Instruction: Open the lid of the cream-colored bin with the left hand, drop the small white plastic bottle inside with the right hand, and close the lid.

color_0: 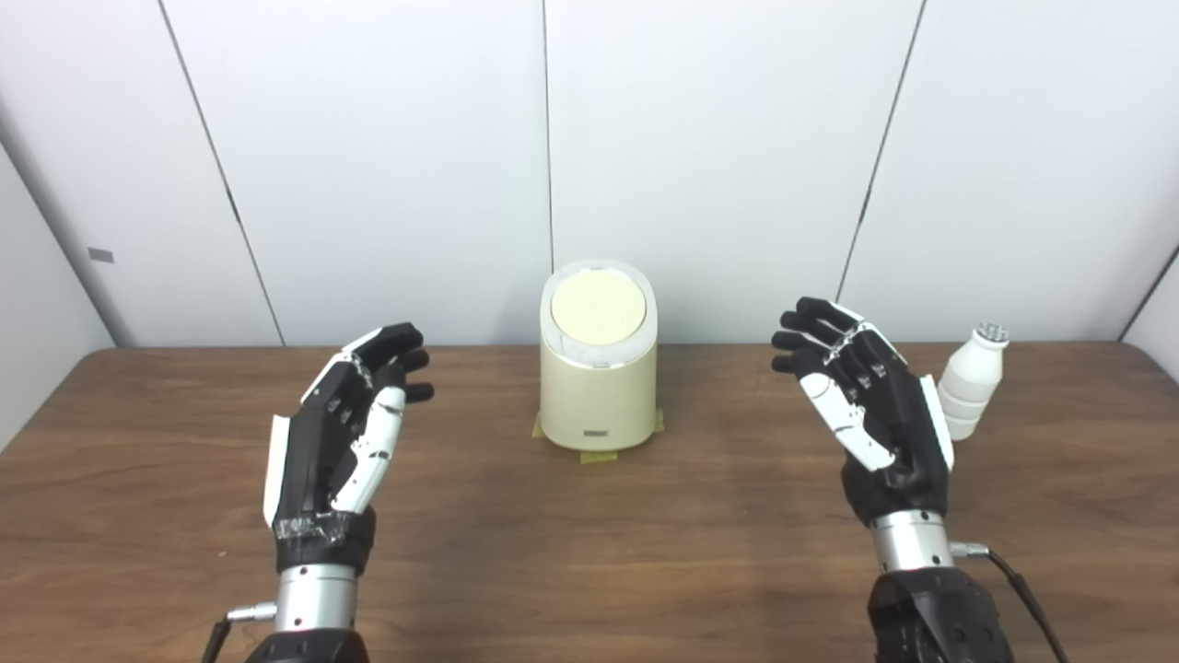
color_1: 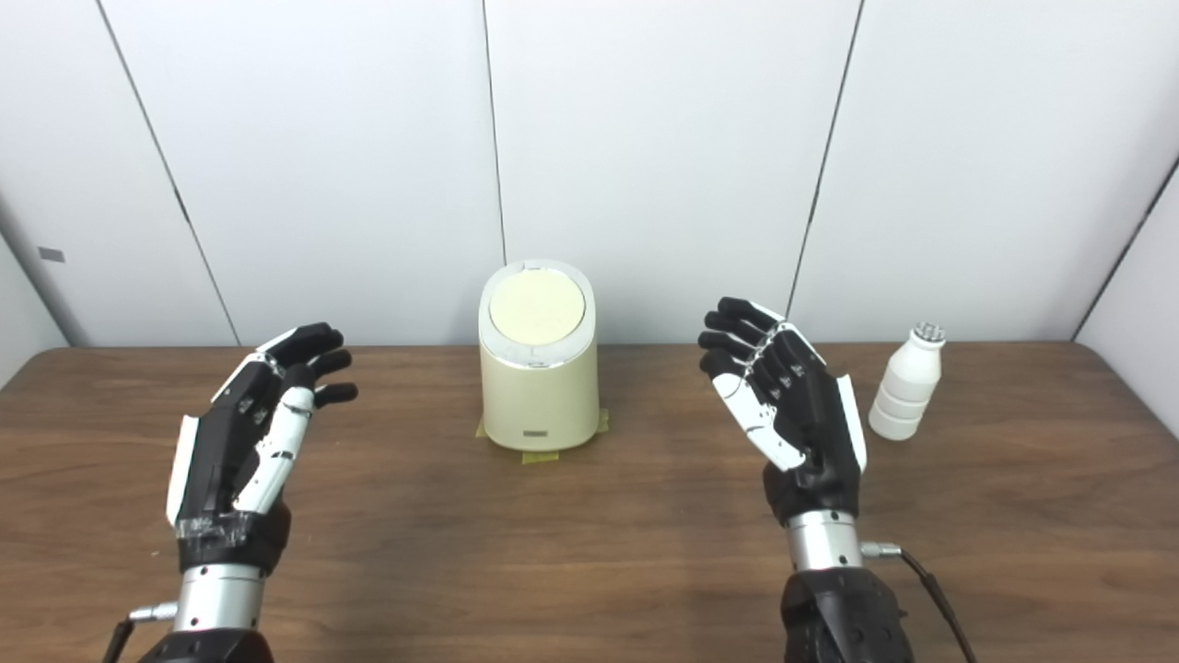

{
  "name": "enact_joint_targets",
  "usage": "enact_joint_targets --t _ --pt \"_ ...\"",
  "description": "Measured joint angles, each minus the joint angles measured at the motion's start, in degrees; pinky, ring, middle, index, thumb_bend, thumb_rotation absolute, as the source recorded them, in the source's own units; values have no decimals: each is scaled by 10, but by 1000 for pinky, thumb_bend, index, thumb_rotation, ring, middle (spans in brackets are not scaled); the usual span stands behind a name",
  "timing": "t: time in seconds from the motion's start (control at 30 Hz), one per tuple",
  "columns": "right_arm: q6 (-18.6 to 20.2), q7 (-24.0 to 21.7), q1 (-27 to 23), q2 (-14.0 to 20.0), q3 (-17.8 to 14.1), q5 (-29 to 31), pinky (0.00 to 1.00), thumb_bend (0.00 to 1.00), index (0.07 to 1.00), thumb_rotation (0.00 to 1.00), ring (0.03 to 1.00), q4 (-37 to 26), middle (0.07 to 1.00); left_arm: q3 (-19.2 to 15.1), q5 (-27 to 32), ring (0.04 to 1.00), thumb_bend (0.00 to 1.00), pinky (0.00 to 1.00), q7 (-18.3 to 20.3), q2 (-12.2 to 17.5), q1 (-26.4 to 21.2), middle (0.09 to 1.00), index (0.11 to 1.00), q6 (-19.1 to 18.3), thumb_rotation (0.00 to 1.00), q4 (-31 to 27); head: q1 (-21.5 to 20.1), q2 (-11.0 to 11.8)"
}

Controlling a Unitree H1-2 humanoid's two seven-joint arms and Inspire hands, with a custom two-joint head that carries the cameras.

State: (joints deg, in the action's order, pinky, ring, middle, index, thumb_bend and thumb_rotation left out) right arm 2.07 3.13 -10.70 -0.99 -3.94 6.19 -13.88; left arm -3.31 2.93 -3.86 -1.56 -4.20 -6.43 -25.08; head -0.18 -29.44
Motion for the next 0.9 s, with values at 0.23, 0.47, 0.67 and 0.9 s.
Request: enact_joint_targets --t 0.23,0.47,0.67,0.9 --pt "0 0 0 0 0 0 606 354 680 332 675 0 694 0 0 753 301 658 0 0 0 765 734 0 416 0 0 0" --pt "0 0 0 0 0 -3 603 348 674 336 670 0 688 0 1 760 300 666 0 0 0 768 738 0 418 0 0 -1" --pt "0 0 0 0 0 -3 606 344 677 334 673 0 691 0 2 757 304 663 0 1 0 768 736 0 425 0 -1 0" --pt "0 0 -5 0 0 -7 598 335 676 307 674 3 694 -3 2 771 329 683 0 2 -1 789 758 0 434 4 -6 5"
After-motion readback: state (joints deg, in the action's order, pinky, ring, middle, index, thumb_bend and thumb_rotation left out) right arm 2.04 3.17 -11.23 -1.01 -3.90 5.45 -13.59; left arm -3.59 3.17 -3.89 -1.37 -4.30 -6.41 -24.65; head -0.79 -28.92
